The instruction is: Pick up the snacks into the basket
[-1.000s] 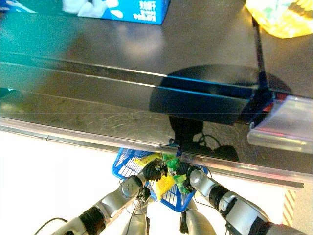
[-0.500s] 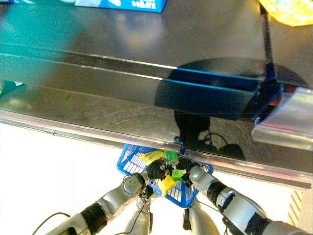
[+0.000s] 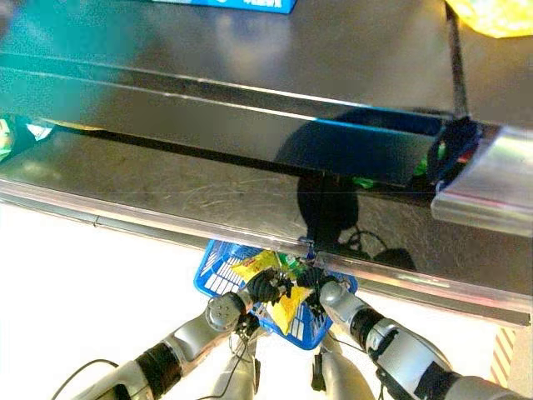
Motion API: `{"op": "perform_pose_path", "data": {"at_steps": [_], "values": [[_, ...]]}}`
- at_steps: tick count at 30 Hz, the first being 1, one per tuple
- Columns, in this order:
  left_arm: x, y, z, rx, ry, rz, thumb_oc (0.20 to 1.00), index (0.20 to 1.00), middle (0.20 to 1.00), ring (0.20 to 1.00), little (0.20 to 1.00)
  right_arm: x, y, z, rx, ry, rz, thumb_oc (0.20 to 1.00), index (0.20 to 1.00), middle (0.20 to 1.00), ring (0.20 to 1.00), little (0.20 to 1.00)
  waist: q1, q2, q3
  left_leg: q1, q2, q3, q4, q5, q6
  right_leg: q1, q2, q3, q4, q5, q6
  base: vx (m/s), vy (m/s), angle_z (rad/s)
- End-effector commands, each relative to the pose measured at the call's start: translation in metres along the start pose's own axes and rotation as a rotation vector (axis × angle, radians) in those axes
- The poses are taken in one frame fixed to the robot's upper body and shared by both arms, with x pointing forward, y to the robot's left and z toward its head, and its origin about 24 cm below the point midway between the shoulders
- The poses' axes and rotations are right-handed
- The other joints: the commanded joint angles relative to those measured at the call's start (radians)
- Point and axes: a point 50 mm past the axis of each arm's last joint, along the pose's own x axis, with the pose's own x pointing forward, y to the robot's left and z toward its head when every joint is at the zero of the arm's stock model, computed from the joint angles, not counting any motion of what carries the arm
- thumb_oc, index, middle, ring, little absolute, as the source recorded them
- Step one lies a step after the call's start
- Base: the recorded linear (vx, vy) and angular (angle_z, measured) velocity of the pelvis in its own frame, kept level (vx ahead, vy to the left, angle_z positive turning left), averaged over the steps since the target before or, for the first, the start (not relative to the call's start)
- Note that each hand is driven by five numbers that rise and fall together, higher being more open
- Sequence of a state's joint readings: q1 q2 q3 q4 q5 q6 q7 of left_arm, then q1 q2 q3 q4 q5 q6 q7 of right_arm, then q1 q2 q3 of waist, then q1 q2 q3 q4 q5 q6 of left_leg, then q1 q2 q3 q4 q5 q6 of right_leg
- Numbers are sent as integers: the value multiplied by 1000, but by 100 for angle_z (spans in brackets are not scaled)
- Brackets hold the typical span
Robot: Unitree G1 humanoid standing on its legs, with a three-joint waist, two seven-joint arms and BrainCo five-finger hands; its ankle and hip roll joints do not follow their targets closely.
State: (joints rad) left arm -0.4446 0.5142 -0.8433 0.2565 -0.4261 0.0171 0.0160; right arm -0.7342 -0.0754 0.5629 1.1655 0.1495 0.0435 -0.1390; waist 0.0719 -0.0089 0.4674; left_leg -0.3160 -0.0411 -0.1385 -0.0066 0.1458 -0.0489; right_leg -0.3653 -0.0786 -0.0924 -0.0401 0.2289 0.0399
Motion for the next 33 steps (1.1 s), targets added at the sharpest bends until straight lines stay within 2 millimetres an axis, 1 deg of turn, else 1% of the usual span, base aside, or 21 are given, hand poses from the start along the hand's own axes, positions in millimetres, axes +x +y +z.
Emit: {"op": "perform_pose_path", "data": {"at_steps": [1,2,3,4,5,6,7,8,9,10,12,16,17,18,21,22,23,24,25,28,33], "values": [[-4,-18,93,30,-482,-109,200,200,200,200,200,-3,-3,31,-5,-183,4,1000,1000,1000,1000,1000,10,-29,-67,-14,-23,14,85,-133,5,16,-93,36,120,-136,130,0,0,0],[-3,-11,83,52,-450,-67,200,200,200,200,200,-7,3,20,11,-194,29,1000,1000,1000,1000,1000,5,-36,-75,-3,-22,13,85,-136,7,24,-94,32,129,-140,130,0,0,0],[-3,-12,83,51,-450,-67,200,200,200,200,200,-7,3,19,10,-192,29,1000,1000,1000,1000,1000,5,-36,-76,-2,-22,12,84,-136,7,25,-94,32,129,-140,130,19,9,3],[-2,-1,67,73,-390,-3,200,200,200,200,200,-13,8,2,30,-180,60,1000,1000,1000,1000,1000,1,-42,-92,16,-22,8,80,-138,9,42,-97,26,137,-148,133,0,0,0],[-2,-2,67,72,-390,-3,200,200,200,200,200,-13,9,1,29,-178,61,1000,1000,1000,1000,1000,-1,-41,-93,18,-22,6,79,-138,9,44,-98,25,137,-149,133,61,12,2],[-2,9,45,91,-304,59,200,200,200,200,200,-19,6,-21,28,-146,66,1000,1000,1000,1000,1000,-9,-47,-113,40,-23,1,73,-140,9,66,-100,18,145,-160,136,67,8,5],[-4,16,32,100,-258,105,200,200,200,200,200,-22,2,-37,16,-114,67,1000,1000,1000,1000,1000,-15,-47,-125,57,-22,-6,66,-140,9,85,-103,8,148,-169,136,66,8,7],[-4,16,32,100,-258,105,200,200,200,200,200,-22,2,-37,15,-114,67,1000,1000,1000,1000,1000,-15,-47,-125,58,-22,-6,66,-140,8,85,-103,7,147,-169,136,82,-5,11],[-8,24,6,90,-160,160,200,200,200,200,200,-30,-3,-63,-28,-54,67,1000,1000,1000,1000,1000,-21,-51,-150,83,-23,-15,58,-141,6,113,-105,-5,150,-181,135,56,-6,12],[-8,24,6,89,-159,160,200,200,200,200,200,-30,-3,-64,-29,-53,67,1000,1000,1000,1000,1000,-22,-50,-150,85,-23,-17,57,-141,6,115,-105,-7,149,-182,135,64,-11,16],[-17,32,-26,63,-40,235,200,200,200,200,200,-39,-9,-97,-24,47,46,1000,1000,1000,1000,1000,-31,-51,-176,111,-23,-27,48,-141,2,143,-107,-25,148,-192,134,58,-27,13],[-44,37,-92,-7,220,366,200,200,200,200,200,-63,-18,-161,52,278,-26,1000,1000,1000,1000,1000,-37,-48,-233,158,-11,-40,30,-140,-10,205,-99,-51,123,-205,128,87,-55,10],[-62,33,-126,-55,371,416,200,200,200,200,200,-76,-21,-185,111,375,-73,1000,1000,1000,1000,1000,-38,-45,-263,180,0,-46,15,-136,-17,230,-93,-62,108,-210,125,77,-69,21],[-62,33,-126,-55,370,416,200,200,200,200,200,-76,-21,-185,111,375,-73,1000,1000,1000,1000,1000,-39,-44,-261,183,0,-48,13,-136,-18,233,-92,-63,107,-210,125,55,-77,21],[-96,19,-174,-142,619,487,200,200,200,200,200,-92,-20,-210,165,475,-111,1000,1000,1000,1000,1000,-42,-41,-302,211,21,-54,-3,-130,-31,268,-80,-75,92,-222,116,63,-77,15],[-119,9,-196,-177,752,513,200,200,200,200,200,-99,-20,-219,170,510,-121,1000,1000,1000,1000,1000,-43,-40,-325,229,32,-56,-10,-129,-39,289,-68,-76,85,-230,110,67,-78,9],[-119,8,-196,-178,752,513,200,200,200,200,200,-99,-20,-219,170,510,-121,1000,1000,1000,1000,1000,-43,-40,-325,230,33,-56,-10,-129,-39,290,-68,-77,85,-230,110,71,-120,18],[-140,-2,-211,-210,862,527,200,200,200,200,200,-106,-19,-228,178,543,-129,1000,1000,1000,1000,1000,-43,-39,-341,246,47,-61,-12,-126,-48,309,-54,-80,77,-241,101,27,-66,15],[-140,-2,-211,-210,862,527,200,200,200,200,200,-106,-19,-228,178,543,-129,1000,1000,1000,1000,1000,-43,-39,-341,247,47,-61,-13,-126,-48,310,-54,-81,77,-241,101,35,-110,14],[-158,-16,-223,-261,939,529,200,200,200,200,200,-115,-19,-238,193,582,-138,1000,1000,1000,1000,1000,-43,-34,-365,266,71,-75,-20,-117,-65,345,-29,-88,59,-254,86,25,-95,13],[-158,-24,-224,-273,945,514,200,200,200,200,200,-121,-14,-244,189,608,-122,1000,1000,1000,1000,1000,-42,-27,-369,264,93,-92,-18,-100,-85,364,-3,-100,54,-271,69,-17,-107,21]]}}
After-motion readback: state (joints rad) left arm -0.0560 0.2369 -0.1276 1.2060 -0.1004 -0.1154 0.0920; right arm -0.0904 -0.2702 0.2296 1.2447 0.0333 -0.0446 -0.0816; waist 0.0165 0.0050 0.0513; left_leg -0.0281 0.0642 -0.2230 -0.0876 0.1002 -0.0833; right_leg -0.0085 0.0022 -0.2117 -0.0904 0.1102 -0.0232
